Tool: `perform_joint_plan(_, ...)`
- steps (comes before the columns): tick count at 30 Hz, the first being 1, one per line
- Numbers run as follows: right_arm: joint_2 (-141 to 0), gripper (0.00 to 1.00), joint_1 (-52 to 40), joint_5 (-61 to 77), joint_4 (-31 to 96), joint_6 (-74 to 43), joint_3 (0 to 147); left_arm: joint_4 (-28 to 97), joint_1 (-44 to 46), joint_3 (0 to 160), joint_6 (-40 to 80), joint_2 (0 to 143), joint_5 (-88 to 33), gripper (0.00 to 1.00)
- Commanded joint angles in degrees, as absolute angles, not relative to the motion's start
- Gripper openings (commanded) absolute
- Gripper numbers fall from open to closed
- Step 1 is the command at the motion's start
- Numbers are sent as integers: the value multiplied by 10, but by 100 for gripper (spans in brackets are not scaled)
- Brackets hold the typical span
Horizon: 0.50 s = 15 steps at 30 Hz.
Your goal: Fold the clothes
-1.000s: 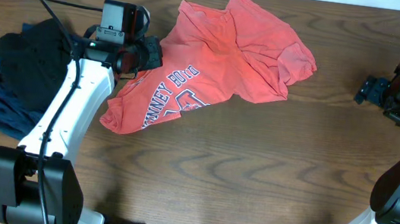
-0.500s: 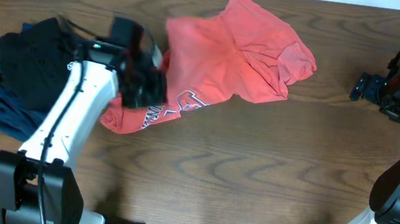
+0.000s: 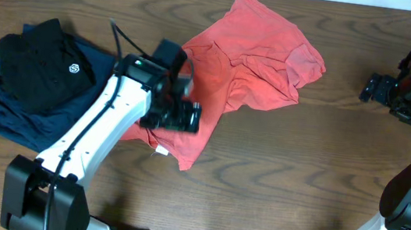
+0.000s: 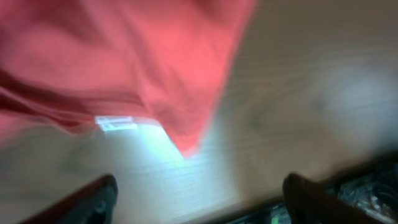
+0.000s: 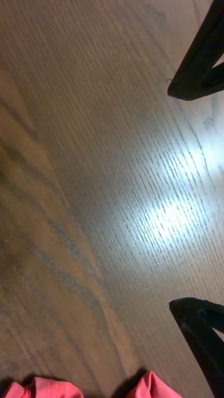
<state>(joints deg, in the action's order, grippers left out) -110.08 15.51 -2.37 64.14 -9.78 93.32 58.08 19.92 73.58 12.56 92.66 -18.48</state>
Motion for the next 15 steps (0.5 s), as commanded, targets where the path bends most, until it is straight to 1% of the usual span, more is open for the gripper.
perform_joint_plan(1,-1100,99,150,-23,643,-89,935,509,180,733,212,919,-109,91)
perform_joint_plan(3,-1100,99,150,-23,643,-89,935,448,176,733,214,930,-108,88)
perform_joint_plan(8,-1100,99,150,-23,646,-89,935,375,167,733,214,993,-109,75)
perform_joint_plan(15,-1100,99,150,-23,651,-89,935,333,142,733,246,1085,-109,72)
